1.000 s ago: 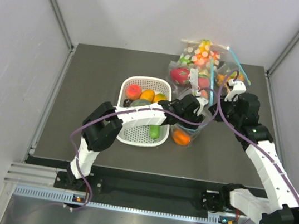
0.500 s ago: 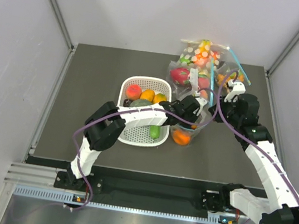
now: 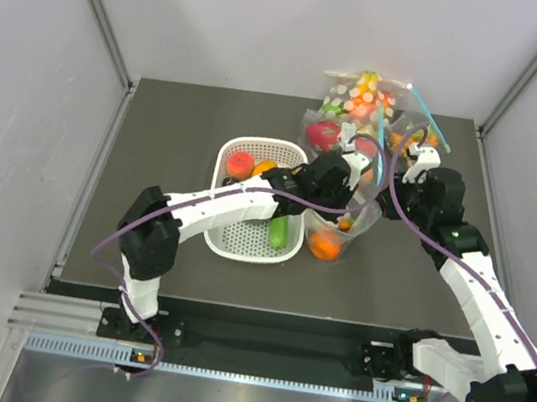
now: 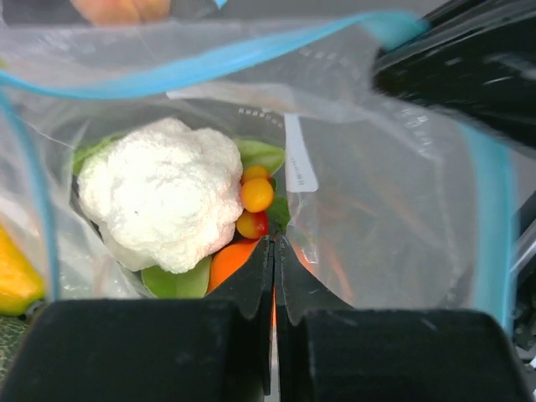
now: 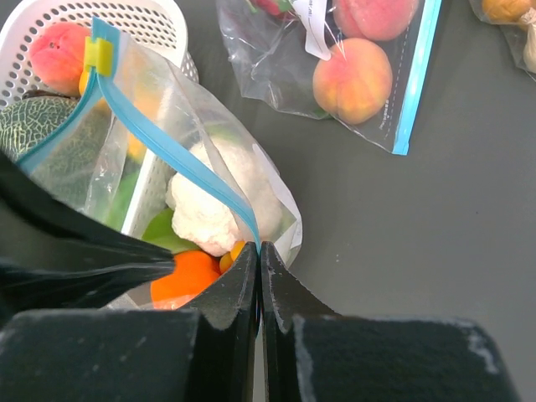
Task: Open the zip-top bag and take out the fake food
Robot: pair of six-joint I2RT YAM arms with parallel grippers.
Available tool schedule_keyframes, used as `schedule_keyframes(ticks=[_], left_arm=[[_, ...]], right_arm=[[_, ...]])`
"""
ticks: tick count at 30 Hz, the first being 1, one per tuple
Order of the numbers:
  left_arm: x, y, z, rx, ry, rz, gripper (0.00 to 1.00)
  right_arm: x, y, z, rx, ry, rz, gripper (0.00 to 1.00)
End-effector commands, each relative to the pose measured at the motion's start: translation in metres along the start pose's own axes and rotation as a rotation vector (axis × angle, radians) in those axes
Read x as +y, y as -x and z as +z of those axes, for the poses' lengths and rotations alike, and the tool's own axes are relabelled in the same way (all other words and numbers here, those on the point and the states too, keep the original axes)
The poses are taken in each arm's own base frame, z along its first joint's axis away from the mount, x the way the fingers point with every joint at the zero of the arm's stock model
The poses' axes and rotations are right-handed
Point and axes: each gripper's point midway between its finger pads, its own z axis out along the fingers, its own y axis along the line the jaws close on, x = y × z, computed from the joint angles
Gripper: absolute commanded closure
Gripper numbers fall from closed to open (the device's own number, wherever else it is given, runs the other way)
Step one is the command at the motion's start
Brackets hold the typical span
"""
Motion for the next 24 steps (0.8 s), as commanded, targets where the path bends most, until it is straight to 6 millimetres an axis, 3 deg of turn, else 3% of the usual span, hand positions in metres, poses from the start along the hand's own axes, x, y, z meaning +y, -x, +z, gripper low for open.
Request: schedule_keyframes(ticks=[1,3,7,10,16,24], left_arm=[[-0.004,0.020,-0.023,-0.079,-0.024,0.015,1.00],[-0.006,0.017,-0.018,-0.073,-0.035,0.014,0.97],[-0.013,0.002,0.003,-0.025,-0.084,-0.003,0.68],[-0.011,-0.008,0.020,-0.014,-0.082,-0.011,0.55],[-0.006,-0.014,0.041,-0.011,-0.064,-0.026,0.43],[0.000,-0.020,0.061,-0.015,-0.032,-0.039,0.38]], right_arm=[[0.006,0.011,0.001,-0.037,0.012,-0.018,1.00],[0.007,0.012,0.001,-0.037,0.017,-0.018,1.00],[0.006,0.011,-0.001,-0.036,0.014,-0.020,1.00],[0.005,0.010,-0.002,-0.037,0.009,-0.020,1.00],[0.007,0.008,-0.004,-0.035,0.015,-0.018,1.00],[0.013,0.008,-0.005,-0.034,0.047,-0.018,1.00]])
